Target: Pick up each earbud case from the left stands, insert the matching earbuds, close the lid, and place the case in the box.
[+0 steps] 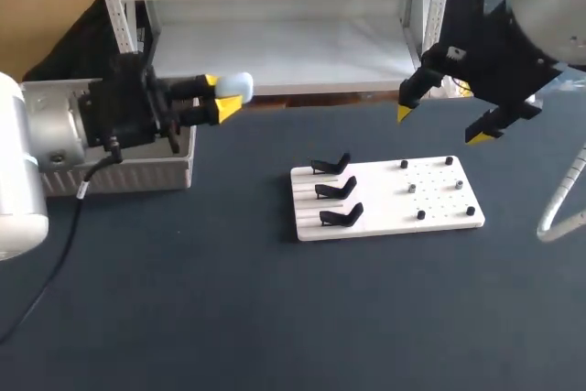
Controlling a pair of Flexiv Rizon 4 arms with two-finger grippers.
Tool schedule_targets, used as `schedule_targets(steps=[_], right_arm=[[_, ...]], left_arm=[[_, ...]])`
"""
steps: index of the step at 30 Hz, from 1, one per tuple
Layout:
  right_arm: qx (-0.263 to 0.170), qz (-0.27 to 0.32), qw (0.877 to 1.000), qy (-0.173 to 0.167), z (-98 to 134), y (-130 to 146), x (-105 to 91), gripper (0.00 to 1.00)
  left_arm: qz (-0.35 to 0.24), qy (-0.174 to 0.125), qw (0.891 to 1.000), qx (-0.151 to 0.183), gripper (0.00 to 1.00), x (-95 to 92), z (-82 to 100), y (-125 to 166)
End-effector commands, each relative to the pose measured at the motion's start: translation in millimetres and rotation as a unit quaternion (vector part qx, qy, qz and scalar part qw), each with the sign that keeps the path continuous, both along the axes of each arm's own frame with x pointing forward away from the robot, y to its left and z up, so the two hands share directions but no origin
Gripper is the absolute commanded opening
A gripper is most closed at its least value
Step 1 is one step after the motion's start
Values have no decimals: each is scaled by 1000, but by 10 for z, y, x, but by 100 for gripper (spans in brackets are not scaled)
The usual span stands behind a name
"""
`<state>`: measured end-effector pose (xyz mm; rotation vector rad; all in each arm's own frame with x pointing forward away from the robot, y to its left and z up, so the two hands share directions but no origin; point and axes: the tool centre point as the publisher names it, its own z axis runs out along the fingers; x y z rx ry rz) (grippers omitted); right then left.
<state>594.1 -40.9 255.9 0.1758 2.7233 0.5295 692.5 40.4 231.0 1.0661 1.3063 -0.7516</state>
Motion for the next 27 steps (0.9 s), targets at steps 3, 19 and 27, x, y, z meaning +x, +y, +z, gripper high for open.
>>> schedule_targets(steps=[3, 19, 27], right_arm=[[0, -1, 1000, -2, -8, 2, -9, 100], [0, -1, 1000, -2, -8, 2, -9, 100], [0, -1, 1000, -2, -8, 2, -9, 100]], left_arm=[[123, 16, 992, -6, 0, 89, -80, 245], [238, 82, 968, 14, 0, 519, -451, 925], [291, 113, 950, 28, 0, 921, -847, 1362]])
